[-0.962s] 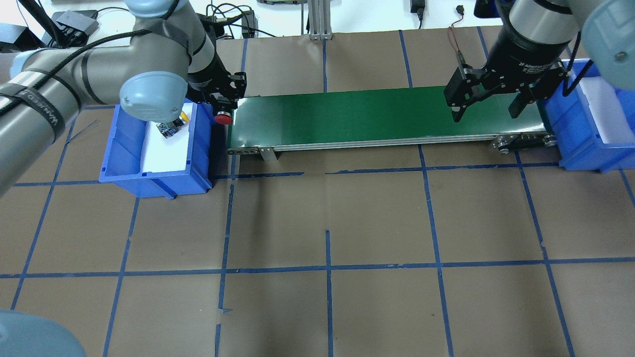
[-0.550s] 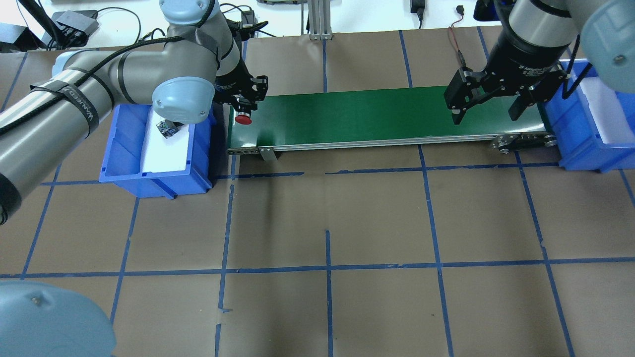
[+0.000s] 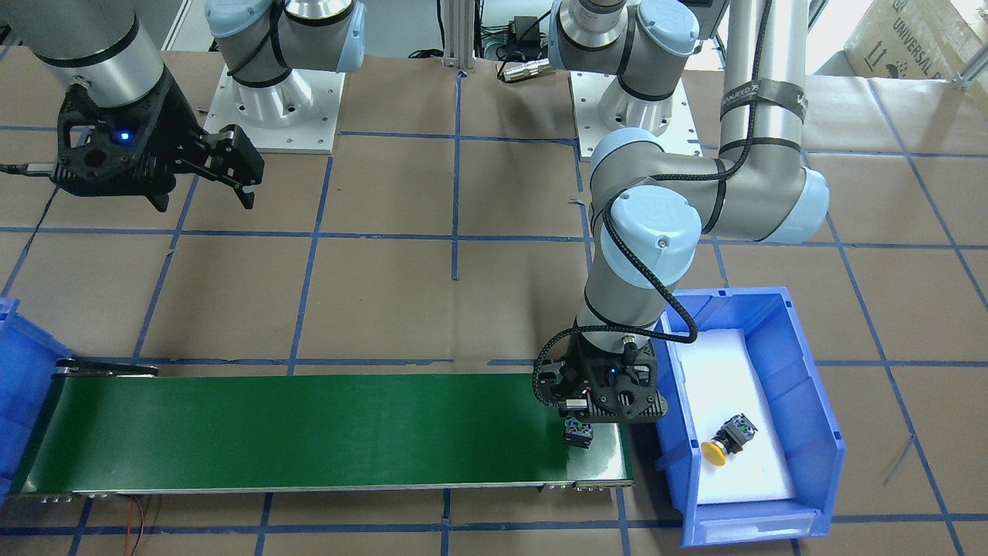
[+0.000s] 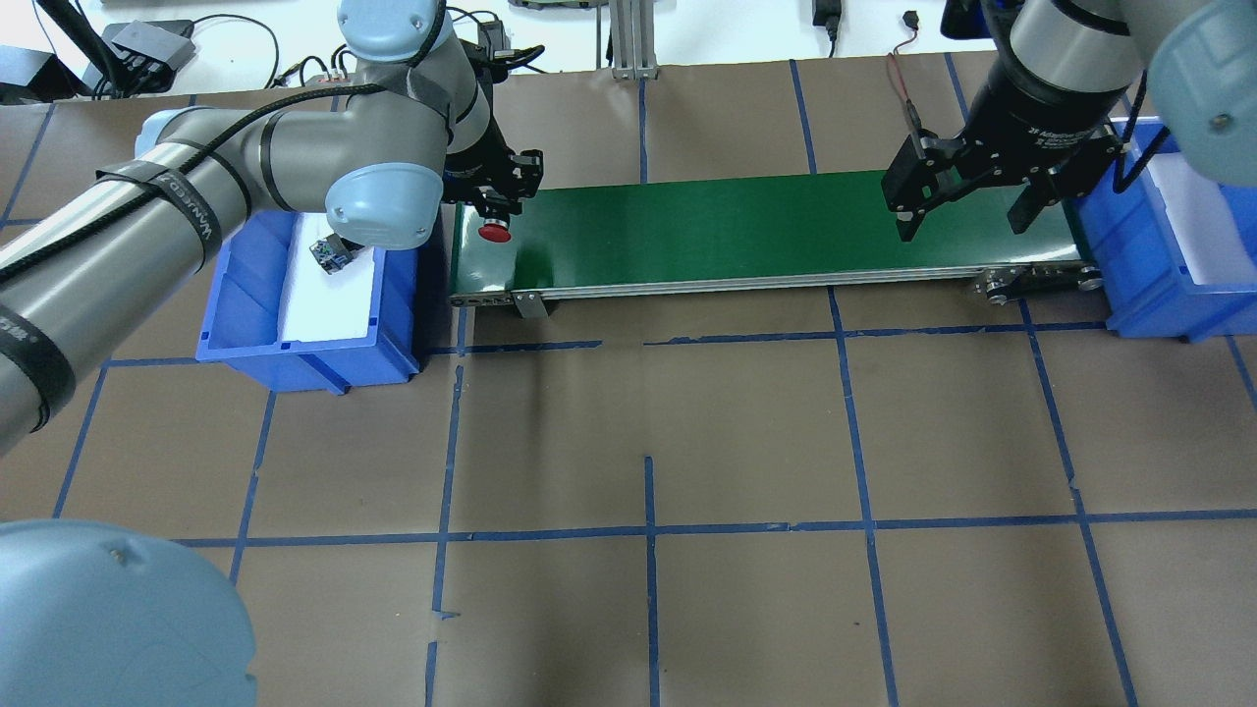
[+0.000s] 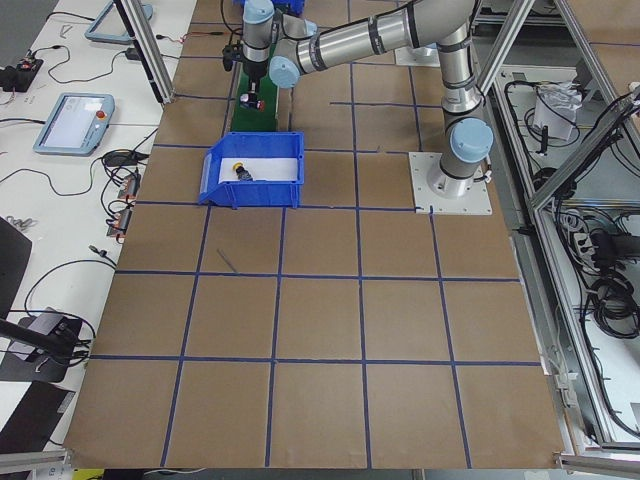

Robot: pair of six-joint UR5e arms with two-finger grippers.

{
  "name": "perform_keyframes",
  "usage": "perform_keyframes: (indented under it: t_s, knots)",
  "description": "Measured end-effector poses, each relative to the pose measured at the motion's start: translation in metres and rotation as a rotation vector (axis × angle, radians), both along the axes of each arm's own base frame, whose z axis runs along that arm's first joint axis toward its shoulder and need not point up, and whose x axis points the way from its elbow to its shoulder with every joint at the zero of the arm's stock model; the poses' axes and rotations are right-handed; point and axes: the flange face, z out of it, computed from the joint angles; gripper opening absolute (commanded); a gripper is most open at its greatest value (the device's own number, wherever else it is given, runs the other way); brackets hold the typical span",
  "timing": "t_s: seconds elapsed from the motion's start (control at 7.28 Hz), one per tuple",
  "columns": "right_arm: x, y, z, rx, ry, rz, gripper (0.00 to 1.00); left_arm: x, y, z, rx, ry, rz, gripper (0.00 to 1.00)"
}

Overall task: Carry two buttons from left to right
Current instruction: 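Carry the red-capped button to the conveyor and release it, then return the left gripper to the bin while the right gripper moves over the belt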

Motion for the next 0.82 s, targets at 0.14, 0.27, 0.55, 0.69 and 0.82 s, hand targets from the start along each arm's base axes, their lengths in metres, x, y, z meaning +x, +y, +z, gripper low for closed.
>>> perform_keyframes:
  t_s: [0.14,0.27,0.55,0.69,0.82]
  knots:
    - [-0.001,-0.014,-0.010,-0.016,0.000,-0.001,1.00,0.000,-0.001,-0.003,-0.003,0.000,0.000,0.85]
    - [-0.002,-0.028,-0.021,-0.036,-0.001,-0.002,1.00,0.000,-0.001,-0.005,-0.002,0.000,0.000,0.88]
    - [-0.003,-0.054,-0.041,-0.073,-0.004,-0.005,1.00,0.001,-0.001,-0.006,-0.003,0.000,-0.001,1.00]
    - [-0.003,-0.065,-0.052,-0.079,-0.002,-0.004,1.00,0.003,-0.002,-0.002,-0.009,0.000,-0.003,1.00]
    - [-0.004,-0.073,-0.062,-0.082,0.000,-0.003,1.00,0.011,-0.005,0.004,-0.018,-0.001,0.000,1.00]
